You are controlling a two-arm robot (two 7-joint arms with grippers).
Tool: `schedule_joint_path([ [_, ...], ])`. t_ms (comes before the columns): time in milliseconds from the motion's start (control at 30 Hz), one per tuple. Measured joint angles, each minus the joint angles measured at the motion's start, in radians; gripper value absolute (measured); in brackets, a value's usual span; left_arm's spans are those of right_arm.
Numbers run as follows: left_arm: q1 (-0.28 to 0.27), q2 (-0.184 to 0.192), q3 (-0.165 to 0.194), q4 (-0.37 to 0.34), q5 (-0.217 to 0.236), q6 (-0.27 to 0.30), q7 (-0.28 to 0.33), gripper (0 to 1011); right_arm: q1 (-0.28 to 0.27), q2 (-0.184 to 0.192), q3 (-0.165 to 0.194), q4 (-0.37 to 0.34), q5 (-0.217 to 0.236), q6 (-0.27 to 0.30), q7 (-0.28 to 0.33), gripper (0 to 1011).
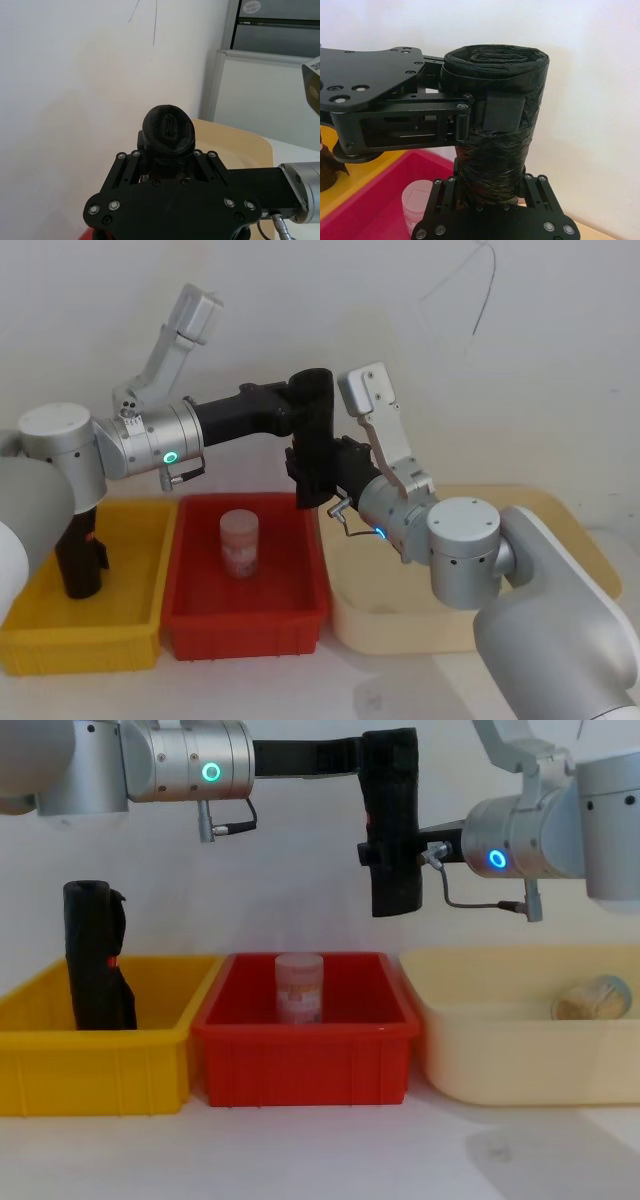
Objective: Pick up the garbage bag with the one hand and transfer it to the other hand.
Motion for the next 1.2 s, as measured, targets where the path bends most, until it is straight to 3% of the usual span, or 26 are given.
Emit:
schedule_joint_path([
  [533, 0.0, 0.0, 0.0, 0.0, 0.0, 0.0, 0.0, 393, 0.003, -0.003, -0.001, 0.007, -0.004, -0.001, -0.004, 566],
  [900, 0.0, 0.0, 0.0, 0.0, 0.0, 0.0, 0.0, 705, 0.003, -0.004, 0.0, 0.008, -0.005, 0.0, -0.005, 563],
  [1033, 0.0, 0.0, 0.0, 0.0, 0.0, 0.0, 0.0, 860, 0.003, -0.002, 0.005, 0.005, -0.008, 0.001, -0.013, 565],
  [1200, 0.0, 0.0, 0.0, 0.0, 0.0, 0.0, 0.0, 973, -0.002, 0.001, 0.018, -0.003, -0.012, 0.006, -0.034, 563],
])
